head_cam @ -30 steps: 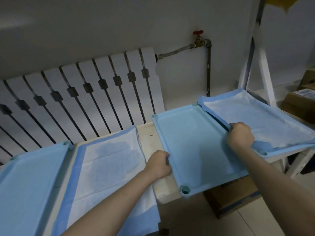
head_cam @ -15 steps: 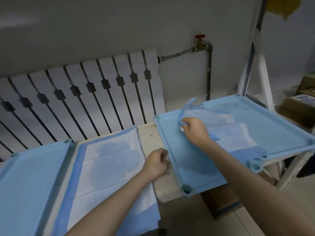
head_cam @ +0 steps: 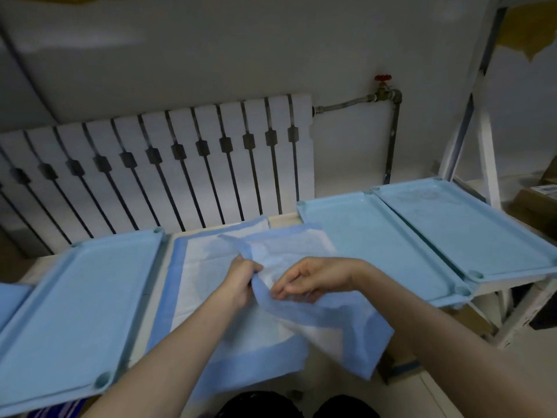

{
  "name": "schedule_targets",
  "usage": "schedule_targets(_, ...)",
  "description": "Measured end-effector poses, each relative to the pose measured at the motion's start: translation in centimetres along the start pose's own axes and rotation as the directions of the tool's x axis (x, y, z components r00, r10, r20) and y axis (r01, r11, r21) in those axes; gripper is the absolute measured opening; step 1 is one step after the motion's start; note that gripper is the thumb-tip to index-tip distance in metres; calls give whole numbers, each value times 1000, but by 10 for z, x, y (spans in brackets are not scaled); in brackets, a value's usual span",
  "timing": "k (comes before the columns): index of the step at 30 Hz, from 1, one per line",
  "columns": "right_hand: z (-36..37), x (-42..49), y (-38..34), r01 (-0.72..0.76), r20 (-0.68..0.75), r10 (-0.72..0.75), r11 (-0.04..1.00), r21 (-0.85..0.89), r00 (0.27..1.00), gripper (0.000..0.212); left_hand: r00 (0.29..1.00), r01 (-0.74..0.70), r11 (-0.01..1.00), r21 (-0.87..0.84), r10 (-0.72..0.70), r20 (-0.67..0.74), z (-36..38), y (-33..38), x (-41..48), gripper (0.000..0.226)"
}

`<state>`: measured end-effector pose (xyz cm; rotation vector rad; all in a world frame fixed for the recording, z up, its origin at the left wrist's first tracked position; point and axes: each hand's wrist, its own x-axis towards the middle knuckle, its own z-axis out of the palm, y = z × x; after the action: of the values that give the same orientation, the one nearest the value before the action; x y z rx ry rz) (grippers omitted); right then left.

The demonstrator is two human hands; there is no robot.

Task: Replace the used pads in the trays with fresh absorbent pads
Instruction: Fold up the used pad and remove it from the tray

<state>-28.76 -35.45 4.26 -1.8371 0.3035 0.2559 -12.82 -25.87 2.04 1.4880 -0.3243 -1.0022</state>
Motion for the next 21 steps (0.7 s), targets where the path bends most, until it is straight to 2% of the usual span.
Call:
schedule_targets(2,-1,1,-1,-28,-230,23,999,-20,973,15,993,-116,992,-47,116,4,-18,8,-9,48)
schedule_targets(4,0,11,0,-54,-479,25,997,-47,877,19,979,-199,979,-48,196,-63,-44,19,-12,49)
schedule_targets(5,1,18,1,-76,-540,32,995,-60,841,20,963,-237,971,0,235,-128,-60,23,-9,48)
schedule_targets(7,9,34,3,-143,-576,35,979,-143,817,21,925,-233,953,196,279,-257,-95,24,-9,47)
schedule_targets(8,14,43,6,-204,-575,45,955,-214,817,18,908,-178,935,305,276,-316,-110,20,-10,48)
schedule_targets(10,26,62,16,-335,-583,70,871,-360,810,18,909,-1,904,427,179,-377,-132,1,-12,51)
schedule_targets(12,37,80,27,-428,-616,94,799,-423,782,21,917,98,863,495,116,-383,-149,-19,-8,64)
schedule_targets(15,43,98,30,-536,-710,135,755,-378,691,15,923,103,785,610,152,-352,-158,-27,2,71)
schedule_targets(18,41,108,32,-581,-792,189,777,-241,581,28,936,97,772,628,145,-322,-159,-28,5,62)
schedule_targets(21,36,119,36,-562,-801,184,798,-217,569,31,933,75,785,614,162,-321,-164,-33,14,47)
